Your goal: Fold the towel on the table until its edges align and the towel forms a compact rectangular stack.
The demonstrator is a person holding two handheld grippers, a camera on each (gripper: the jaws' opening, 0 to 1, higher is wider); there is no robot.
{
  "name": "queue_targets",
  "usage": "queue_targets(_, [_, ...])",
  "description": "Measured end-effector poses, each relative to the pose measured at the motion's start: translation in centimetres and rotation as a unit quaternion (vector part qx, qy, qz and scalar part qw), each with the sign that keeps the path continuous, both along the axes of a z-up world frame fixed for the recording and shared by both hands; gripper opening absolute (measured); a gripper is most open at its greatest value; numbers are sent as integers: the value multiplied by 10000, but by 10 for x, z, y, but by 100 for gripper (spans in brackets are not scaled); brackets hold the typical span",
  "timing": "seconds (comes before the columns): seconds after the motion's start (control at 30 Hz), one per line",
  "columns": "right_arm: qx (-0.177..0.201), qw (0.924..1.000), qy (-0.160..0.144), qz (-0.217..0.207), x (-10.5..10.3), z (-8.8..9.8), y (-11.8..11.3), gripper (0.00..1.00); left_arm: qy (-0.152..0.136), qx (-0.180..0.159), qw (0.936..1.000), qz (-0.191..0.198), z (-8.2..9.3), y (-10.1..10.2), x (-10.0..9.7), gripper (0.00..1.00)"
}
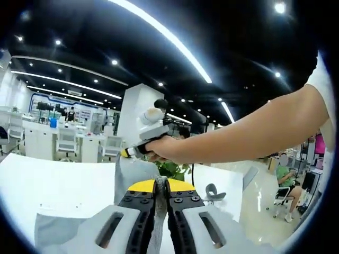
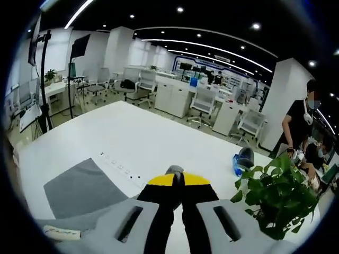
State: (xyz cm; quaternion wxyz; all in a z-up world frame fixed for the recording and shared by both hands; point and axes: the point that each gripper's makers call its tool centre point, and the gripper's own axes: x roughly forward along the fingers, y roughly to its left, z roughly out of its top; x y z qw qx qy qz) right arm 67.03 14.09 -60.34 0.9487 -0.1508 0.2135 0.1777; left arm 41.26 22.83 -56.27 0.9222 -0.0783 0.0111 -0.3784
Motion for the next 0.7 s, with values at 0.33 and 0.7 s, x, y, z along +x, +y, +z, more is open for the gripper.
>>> queue_targets(0.33, [52,9997,64,230,6,-6,51,1,140,-73,9990,418,-15,52,5,7])
queue_targets(0.7, [-97,9979,206,604,13,-26,110,1,325,-101,9959,837,-37,101,8,7])
